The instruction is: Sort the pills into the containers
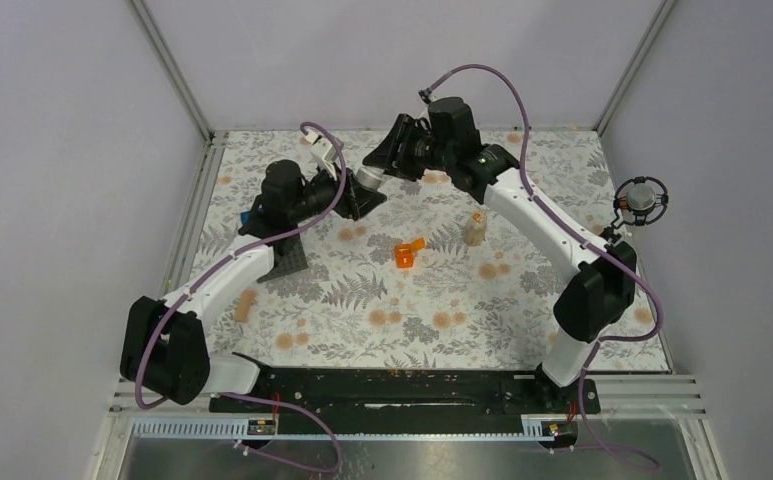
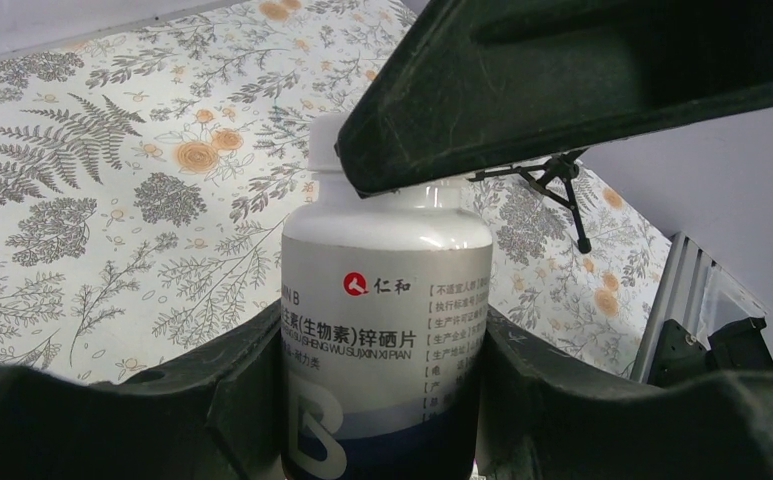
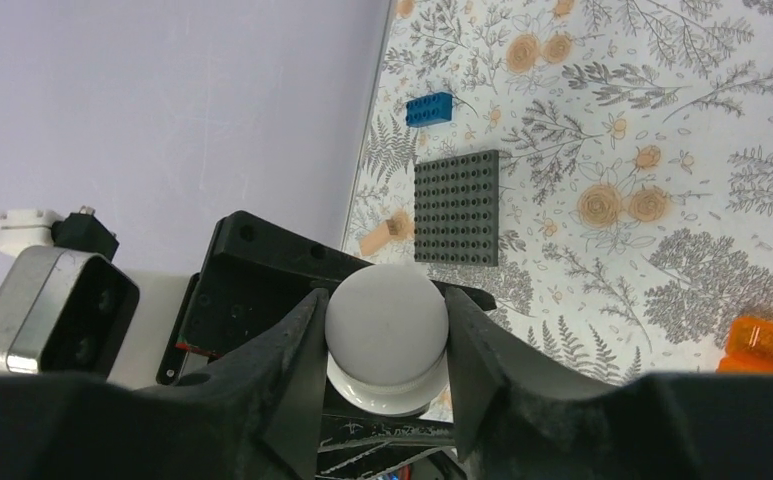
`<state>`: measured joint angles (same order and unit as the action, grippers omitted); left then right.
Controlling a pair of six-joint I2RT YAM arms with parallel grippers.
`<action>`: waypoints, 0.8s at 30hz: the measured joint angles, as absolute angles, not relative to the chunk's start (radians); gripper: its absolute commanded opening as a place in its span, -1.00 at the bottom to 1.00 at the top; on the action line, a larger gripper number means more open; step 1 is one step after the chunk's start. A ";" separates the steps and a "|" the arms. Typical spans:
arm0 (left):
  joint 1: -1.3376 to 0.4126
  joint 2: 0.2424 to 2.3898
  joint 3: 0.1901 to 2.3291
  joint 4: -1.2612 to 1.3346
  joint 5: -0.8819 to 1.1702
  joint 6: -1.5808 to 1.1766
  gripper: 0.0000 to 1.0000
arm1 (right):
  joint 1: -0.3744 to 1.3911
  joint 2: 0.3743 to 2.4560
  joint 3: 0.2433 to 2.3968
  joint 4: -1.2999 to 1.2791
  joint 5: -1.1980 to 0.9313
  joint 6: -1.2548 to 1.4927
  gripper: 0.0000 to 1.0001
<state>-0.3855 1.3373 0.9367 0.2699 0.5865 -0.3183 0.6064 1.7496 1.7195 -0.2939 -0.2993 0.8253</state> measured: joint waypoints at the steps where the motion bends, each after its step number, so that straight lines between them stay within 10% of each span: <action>1: -0.385 1.337 0.937 0.268 0.587 -0.320 -1.00 | 0.606 1.750 1.720 -0.295 -0.298 0.828 -0.70; 3: -0.385 1.337 0.939 0.266 0.586 -0.322 -1.00 | 0.606 1.750 1.720 -0.290 -0.302 0.820 -1.00; 16: -0.308 1.337 0.924 0.476 0.998 -0.555 -1.00 | 0.501 1.636 1.406 0.326 -0.865 0.687 -0.94; 19: -0.294 1.332 0.925 0.539 1.087 -0.598 -1.00 | 0.491 1.637 1.405 0.403 -0.979 0.685 0.54; 24: -0.255 1.326 0.929 0.521 1.087 -0.581 -1.00 | 0.490 1.574 1.358 0.380 -0.818 0.651 0.83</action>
<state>-0.2554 1.3258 0.9291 0.5209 1.0870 -0.5808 0.4896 1.5742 1.3579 0.3798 -0.8185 0.6506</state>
